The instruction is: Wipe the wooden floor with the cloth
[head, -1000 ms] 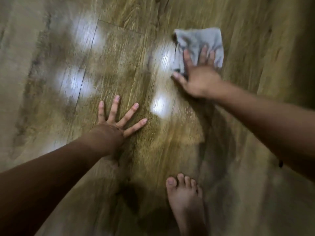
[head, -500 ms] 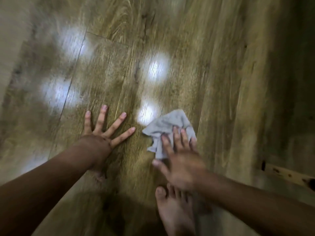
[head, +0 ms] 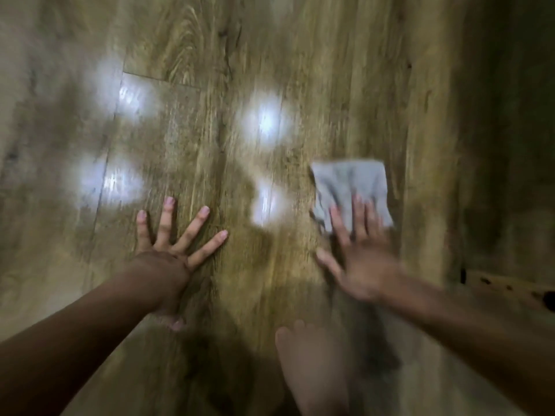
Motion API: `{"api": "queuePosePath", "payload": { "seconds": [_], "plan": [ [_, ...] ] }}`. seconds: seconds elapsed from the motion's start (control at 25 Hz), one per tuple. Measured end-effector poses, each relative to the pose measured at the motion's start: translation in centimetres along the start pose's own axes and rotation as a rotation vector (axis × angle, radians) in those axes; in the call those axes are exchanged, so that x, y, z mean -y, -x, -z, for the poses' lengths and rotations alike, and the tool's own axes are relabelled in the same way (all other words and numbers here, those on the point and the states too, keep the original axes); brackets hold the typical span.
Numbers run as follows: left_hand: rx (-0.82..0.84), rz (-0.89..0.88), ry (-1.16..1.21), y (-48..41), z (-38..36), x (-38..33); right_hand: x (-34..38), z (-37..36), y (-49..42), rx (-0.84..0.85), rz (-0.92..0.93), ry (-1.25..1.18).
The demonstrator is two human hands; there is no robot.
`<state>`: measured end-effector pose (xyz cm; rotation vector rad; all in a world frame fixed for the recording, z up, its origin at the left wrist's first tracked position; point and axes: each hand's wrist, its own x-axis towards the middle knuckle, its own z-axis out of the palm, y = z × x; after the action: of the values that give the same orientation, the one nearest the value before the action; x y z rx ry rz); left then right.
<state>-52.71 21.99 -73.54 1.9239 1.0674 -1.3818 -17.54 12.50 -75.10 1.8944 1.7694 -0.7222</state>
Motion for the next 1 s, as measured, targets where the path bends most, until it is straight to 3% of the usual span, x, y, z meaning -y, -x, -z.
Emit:
{"api": "queuePosePath", "payload": {
  "seconds": [0.08, 0.16, 0.32, 0.44, 0.52, 0.6, 0.72, 0.76, 0.8, 0.88, 1.0],
  "plan": [
    [0.001, -0.032, 0.009, -0.1, -0.1, 0.1, 1.9, -1.1, 2.6, 0.169, -0.045, -0.004],
    [0.007, -0.055, 0.028, -0.1, -0.2, 0.2, 3.5, -1.6, 3.3, 0.094, 0.038, -0.053],
    [-0.033, -0.064, 0.056, -0.2, -0.4, 0.3, 2.5, 8.3, -10.9, -0.226, -0.116, -0.09],
    [-0.053, -0.087, 0.078, 0.2, -0.2, 0.6, 0.1, 14.6, -18.8, -0.161, -0.183, -0.15],
    [-0.045, -0.07, 0.083, 0.3, -0.2, 0.3, -0.8, 15.6, -17.9, -0.104, -0.15, -0.164],
    [-0.043, -0.045, 0.069, 0.0, -0.1, -0.1, 0.2, 11.4, -14.6, -0.168, -0.135, -0.052],
    [-0.07, -0.039, 0.044, -0.1, -0.1, -0.1, 7.1, -1.3, -1.3, 0.042, -0.281, -0.337],
    [-0.079, -0.043, 0.035, -0.1, -0.2, -0.1, 9.4, -5.2, 3.6, 0.133, -0.303, -0.286],
    [-0.082, -0.044, 0.048, -0.2, -0.5, -0.2, 11.1, -7.6, 6.2, 0.118, -0.284, -0.333],
    [-0.077, -0.02, 0.081, 0.0, -0.9, -0.4, 12.2, -10.0, 7.6, 0.084, -0.23, -0.329],
    [-0.095, -0.023, 0.094, -0.1, -0.9, -0.3, 12.5, -7.4, 6.8, 0.073, -0.263, -0.299]
  ]
}}
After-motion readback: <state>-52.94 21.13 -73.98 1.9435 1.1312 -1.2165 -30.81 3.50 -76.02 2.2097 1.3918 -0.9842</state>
